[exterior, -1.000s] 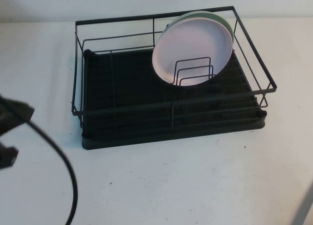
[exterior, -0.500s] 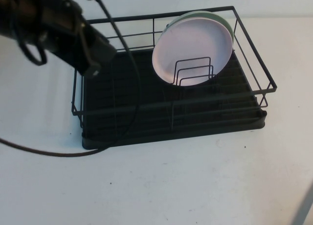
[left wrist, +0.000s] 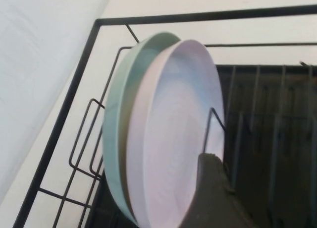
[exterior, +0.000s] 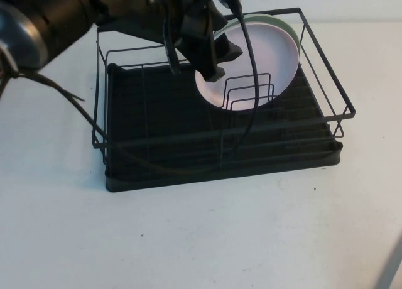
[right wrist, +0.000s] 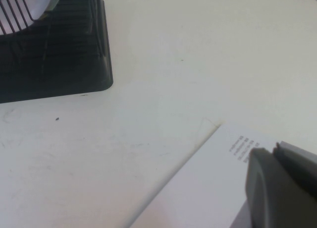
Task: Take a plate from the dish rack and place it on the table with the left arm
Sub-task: Grasp the plate from the shelf
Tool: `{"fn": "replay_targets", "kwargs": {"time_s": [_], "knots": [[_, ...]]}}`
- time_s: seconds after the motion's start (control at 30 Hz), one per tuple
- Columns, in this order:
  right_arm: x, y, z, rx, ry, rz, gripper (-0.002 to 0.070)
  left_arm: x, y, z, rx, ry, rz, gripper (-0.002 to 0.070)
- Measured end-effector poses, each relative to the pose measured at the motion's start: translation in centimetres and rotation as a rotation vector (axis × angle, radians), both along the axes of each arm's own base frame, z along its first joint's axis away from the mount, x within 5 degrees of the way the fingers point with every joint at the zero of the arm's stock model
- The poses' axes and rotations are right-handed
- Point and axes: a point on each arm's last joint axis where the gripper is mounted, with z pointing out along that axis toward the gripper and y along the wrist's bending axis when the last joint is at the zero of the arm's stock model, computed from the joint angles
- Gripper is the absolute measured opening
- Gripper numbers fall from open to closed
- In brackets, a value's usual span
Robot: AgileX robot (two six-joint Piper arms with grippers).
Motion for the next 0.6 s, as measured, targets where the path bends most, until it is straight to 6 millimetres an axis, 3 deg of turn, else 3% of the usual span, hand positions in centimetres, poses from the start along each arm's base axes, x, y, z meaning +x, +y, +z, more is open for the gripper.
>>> {"fn": "replay_targets", "kwargs": {"time_s": [0.27, 0.6], "knots": [[0.0, 0.0, 0.0, 0.000, 0.000, 0.000, -0.0018, 3.4, -1.6, -3.1, -0.038, -0.020, 0.057, 0.0384], [0.0, 0.0, 0.0, 0.000, 0.000, 0.000, -0.0018, 5.8, -2.3, -5.5, -0.113, -0.074, 0.155, 0.0383]]}}
